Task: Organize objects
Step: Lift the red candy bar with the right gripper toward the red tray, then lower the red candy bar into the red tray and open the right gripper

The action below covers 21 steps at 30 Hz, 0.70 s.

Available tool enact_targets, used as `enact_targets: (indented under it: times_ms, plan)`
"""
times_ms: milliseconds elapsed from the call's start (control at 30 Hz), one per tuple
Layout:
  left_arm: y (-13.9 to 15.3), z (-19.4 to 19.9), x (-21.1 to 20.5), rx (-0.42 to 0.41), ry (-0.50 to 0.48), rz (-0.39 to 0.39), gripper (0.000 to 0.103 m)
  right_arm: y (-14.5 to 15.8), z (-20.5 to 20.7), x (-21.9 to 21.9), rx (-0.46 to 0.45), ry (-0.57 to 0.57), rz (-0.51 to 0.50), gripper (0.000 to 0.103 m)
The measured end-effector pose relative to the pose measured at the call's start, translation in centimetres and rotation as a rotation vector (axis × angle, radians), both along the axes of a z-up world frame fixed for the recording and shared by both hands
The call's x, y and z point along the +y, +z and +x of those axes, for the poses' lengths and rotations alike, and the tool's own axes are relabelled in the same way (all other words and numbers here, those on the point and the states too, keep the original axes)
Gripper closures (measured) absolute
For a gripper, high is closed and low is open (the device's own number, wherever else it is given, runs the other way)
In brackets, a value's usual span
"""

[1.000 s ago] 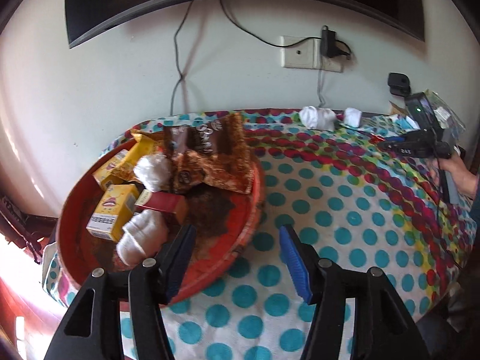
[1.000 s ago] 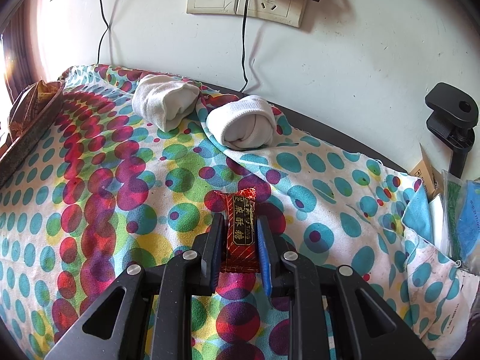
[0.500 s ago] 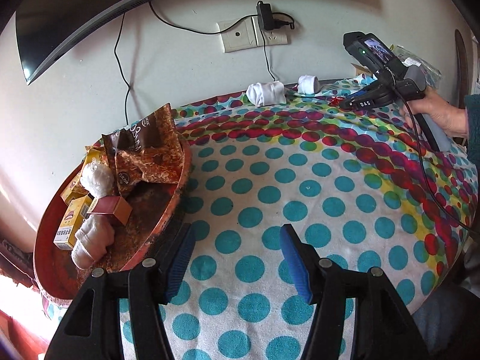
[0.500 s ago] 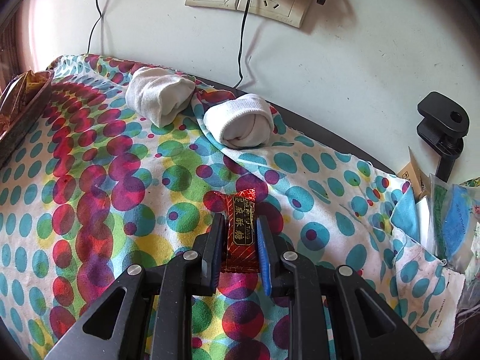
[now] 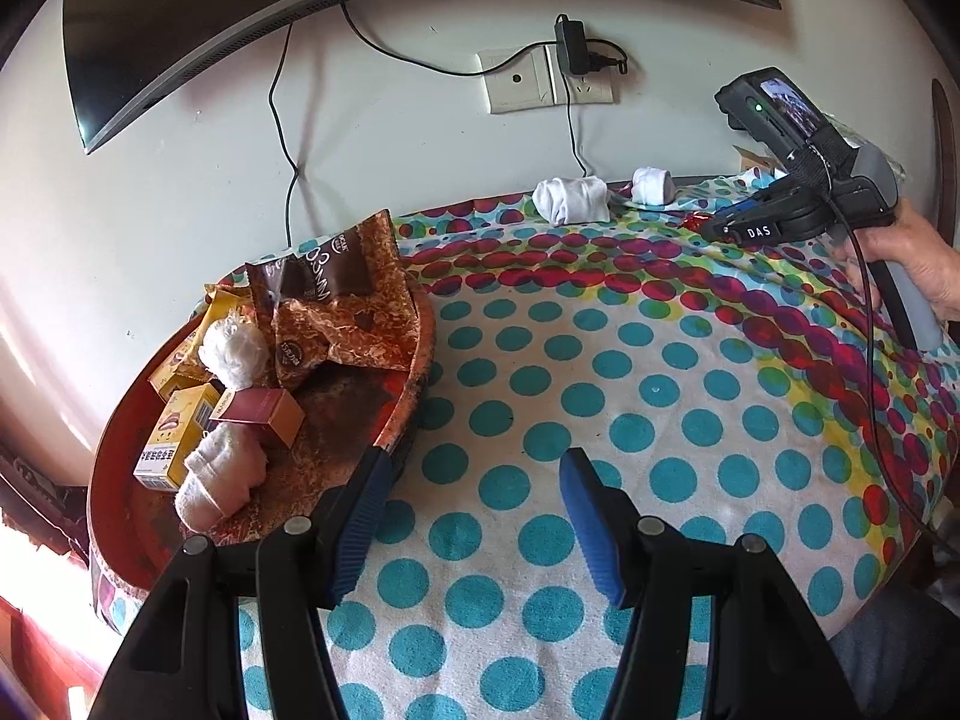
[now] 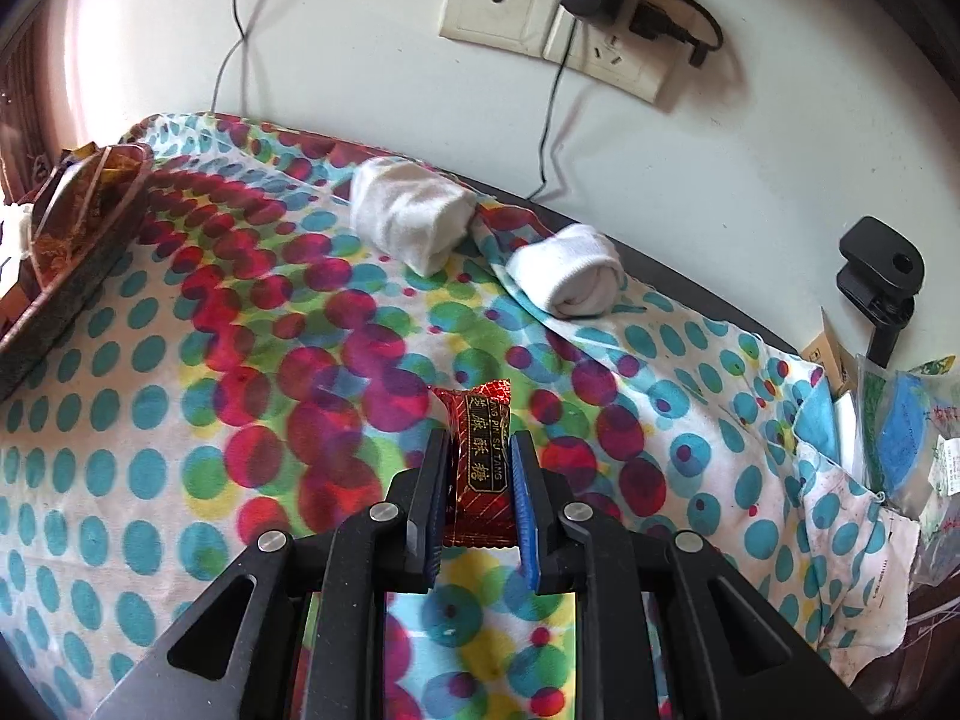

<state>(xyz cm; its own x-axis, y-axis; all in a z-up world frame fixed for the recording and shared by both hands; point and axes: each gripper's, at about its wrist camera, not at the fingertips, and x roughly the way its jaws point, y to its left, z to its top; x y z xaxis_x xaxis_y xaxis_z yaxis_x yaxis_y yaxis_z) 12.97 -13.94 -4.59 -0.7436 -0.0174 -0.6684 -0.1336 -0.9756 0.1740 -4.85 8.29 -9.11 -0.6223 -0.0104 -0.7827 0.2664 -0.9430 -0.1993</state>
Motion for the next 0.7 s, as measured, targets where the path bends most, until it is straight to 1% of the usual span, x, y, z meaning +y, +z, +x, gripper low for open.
enact_targets:
  times_ms: [300,467,700]
  plan:
    - [0.3,-0.2,-1.6,-0.005,0.059,0.054,0.043,2.2,2.1,-8.6,0.027,0.18,-0.054,0.084]
    - [0.4,-0.3,-2.2,-0.005,0.074,0.066,0.043,3.0,3.4,-12.8,0.025,0.276,-0.09,0.084]
    - [0.2,-0.5,-2.4,-0.019,0.082,0.07,0.043,4.0,3.6,-17.5,-0.014,0.394,-0.16,0.084]
